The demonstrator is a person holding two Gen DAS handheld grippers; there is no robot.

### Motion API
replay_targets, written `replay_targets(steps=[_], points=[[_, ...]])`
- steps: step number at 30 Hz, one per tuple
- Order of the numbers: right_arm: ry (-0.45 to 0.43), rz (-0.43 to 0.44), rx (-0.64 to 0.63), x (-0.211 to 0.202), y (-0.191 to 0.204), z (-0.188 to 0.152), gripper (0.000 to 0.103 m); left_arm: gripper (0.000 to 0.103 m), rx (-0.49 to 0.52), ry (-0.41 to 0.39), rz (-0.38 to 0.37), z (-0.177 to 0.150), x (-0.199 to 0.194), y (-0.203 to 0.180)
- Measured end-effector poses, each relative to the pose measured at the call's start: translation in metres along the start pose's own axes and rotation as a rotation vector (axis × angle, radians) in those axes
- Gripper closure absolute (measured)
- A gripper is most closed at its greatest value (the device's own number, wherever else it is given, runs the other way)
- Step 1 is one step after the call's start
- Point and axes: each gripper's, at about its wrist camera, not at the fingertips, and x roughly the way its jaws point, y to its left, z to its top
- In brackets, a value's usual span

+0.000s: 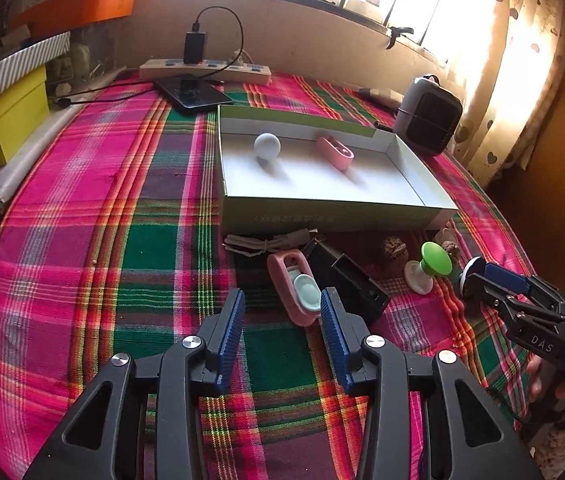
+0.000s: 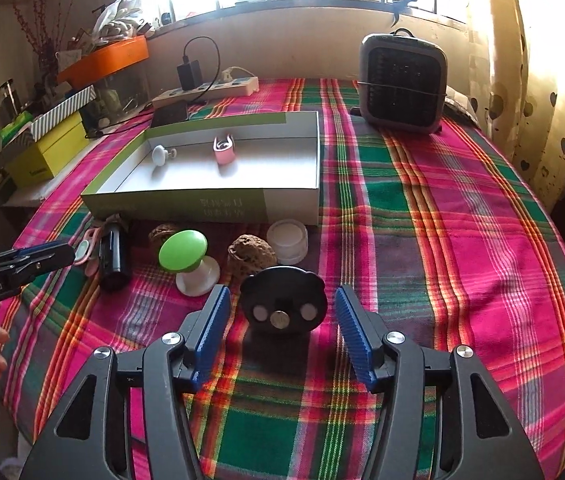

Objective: Organize objects
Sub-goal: 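Move left tool to the pink mint-green case while right tool moves to the black disc, then close left tool on the pink case while right tool closes on the black disc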

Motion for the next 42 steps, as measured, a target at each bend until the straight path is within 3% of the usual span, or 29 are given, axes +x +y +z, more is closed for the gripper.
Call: replay_targets(steps=[6, 16, 29, 35, 42], points=[[0.023, -0.011, -0.016, 0.008, 0.001, 0.000, 0.046, 0.065, 0.001, 0.016, -0.013, 0.001, 0.005, -0.005], [0.060, -0.045, -0.019, 0.016, -0.003, 0.001, 0.046, 0.065, 0.038, 0.041, 0.080, 0.004, 0.017, -0.010], [0.064, -0.042, -0.016, 0.017, -0.007, 0.003, 0.046, 0.065, 0.056, 0.047, 0.126, 0.010, 0.025, -0.008], [0.061, -0.048, -0.018, 0.017, -0.007, 0.003, 0.054, 0.065, 0.050, 0.045, 0.133, 0.012, 0.026, -0.008], [0.058, -0.038, -0.012, 0.016, -0.008, 0.003, 0.055, 0.077, 0.035, 0.041, 0.135, 0.014, 0.025, -0.002]])
